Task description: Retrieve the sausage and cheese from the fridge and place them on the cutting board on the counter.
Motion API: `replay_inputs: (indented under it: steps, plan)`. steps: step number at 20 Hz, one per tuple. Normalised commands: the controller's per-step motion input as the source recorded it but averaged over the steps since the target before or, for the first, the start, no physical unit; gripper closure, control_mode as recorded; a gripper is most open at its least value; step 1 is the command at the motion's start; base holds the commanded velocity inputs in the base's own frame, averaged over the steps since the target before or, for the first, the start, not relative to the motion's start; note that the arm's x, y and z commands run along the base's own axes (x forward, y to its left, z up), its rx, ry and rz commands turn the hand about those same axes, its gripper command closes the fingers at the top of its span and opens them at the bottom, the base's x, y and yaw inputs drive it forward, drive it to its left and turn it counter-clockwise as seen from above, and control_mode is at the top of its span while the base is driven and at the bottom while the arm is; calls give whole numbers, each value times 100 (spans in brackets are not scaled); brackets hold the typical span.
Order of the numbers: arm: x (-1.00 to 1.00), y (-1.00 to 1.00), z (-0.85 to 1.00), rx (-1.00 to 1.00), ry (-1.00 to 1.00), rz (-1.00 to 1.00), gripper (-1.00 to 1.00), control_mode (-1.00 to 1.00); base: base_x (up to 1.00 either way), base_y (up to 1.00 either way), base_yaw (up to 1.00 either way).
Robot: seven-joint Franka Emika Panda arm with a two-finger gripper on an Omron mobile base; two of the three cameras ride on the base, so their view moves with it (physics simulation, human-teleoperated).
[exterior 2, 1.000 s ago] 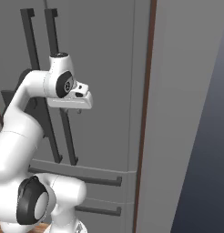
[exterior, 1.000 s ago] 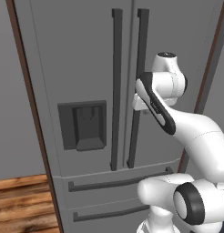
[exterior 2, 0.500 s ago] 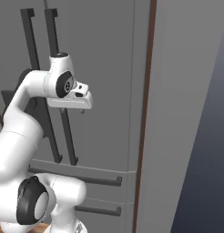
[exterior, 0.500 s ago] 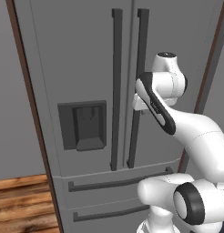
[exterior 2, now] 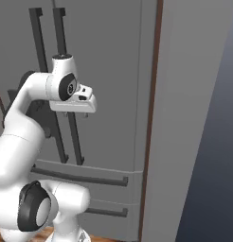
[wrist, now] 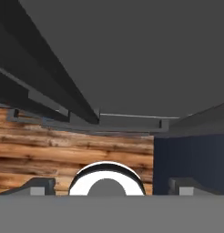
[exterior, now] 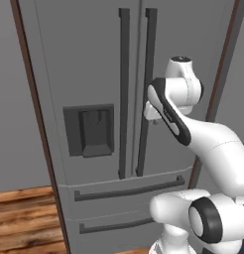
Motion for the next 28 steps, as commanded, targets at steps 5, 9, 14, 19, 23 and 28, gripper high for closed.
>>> replay_inputs:
  steps: [5,9,14,19,23,28]
  plan:
    - [0,0,0,0,0,0,-100,100,-68,2,0]
    - [0,0,0,0,0,0,-100,100,-58,16,0]
    - [0,0,0,0,0,0,-100,100,-57,27,-2]
    - [0,0,0,0,0,0,-100,100,4,17,-3]
    - [0,0,0,0,0,0,-100,100,46,27,0]
    - [0,0,0,0,0,0,-100,100,31,43,0]
